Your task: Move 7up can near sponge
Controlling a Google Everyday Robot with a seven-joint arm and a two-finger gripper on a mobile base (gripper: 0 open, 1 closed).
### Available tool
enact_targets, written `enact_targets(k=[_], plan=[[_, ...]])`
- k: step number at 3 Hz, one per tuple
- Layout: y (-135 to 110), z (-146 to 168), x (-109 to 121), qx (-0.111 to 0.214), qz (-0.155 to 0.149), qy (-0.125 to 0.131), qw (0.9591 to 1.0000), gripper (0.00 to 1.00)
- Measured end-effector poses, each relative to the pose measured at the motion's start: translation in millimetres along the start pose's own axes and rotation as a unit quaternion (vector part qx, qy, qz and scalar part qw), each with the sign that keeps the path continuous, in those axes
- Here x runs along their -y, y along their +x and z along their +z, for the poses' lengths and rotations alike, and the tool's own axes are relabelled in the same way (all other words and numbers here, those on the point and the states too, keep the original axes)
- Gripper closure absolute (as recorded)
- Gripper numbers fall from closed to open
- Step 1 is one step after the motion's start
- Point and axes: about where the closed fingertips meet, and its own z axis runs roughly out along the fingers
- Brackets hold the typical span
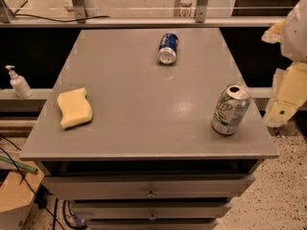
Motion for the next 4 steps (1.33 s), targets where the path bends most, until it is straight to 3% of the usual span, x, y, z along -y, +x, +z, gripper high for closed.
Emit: enact_targets(k=[1,2,3,4], plan=[[0,0,0,0.0,0.0,0.0,1.0,0.0],[-10,3,4,0.021,-0.014,0.002,0.9997,0.0],[-18,18,3,0.055,-0.014,-0.009,0.9983,0.0],[-25,40,1,0.057,-0.021,-0.023,0.9979,0.0]])
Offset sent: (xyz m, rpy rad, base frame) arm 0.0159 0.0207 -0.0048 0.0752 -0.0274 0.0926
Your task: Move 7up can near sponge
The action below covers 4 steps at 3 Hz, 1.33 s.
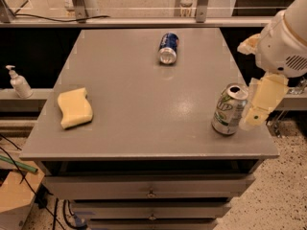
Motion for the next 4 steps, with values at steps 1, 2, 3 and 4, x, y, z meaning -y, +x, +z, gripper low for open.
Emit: enact_targets(k=[1,2,3,4], plan=[[2,24,3,-0.011,0.0,-0.021,0.9997,0.0],[6,45,5,-0.021,0.007,-0.04,0.999,0.0],[10,58,6,-0.028,0.008,-0.052,0.9982,0.17],[8,63,7,-0.034,0.005,-0.058,0.9977,0.41]])
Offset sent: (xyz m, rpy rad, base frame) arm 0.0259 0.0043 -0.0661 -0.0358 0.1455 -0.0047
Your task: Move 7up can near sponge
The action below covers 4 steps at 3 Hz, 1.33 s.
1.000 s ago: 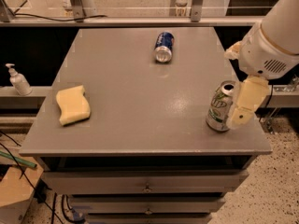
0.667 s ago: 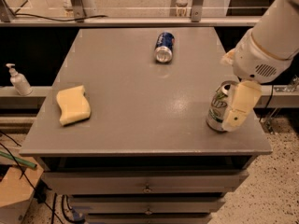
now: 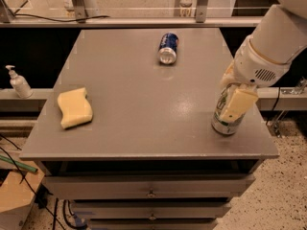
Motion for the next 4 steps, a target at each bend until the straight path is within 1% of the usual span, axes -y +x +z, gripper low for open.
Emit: enact_targets(k=[2,3,4], plan=[[-5,-1,0,-0.003,-0.005,-0.006,1.0,0.87],[-17,-15,4,0.02,-0.017,0.0,0.9997,1.0],[-48,-56,16,0.059,-0.062,0.036,0.9957,1.0]])
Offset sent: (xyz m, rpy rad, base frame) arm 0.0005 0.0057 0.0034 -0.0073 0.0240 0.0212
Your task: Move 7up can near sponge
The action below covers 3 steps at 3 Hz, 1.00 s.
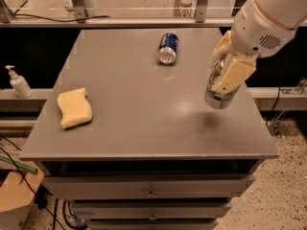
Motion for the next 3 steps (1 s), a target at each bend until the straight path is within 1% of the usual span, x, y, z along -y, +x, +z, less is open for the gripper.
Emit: enact_targets(k=[1,2,3], plan=[[0,1,0,0.001,0.0,-0.001,1.0,1.0],[-30,14,-6,0.023,-0.028,-0.017,0.9992,1.0],[-72,30,-15,0.056,-0.068,-0.035,0.9955,1.0]])
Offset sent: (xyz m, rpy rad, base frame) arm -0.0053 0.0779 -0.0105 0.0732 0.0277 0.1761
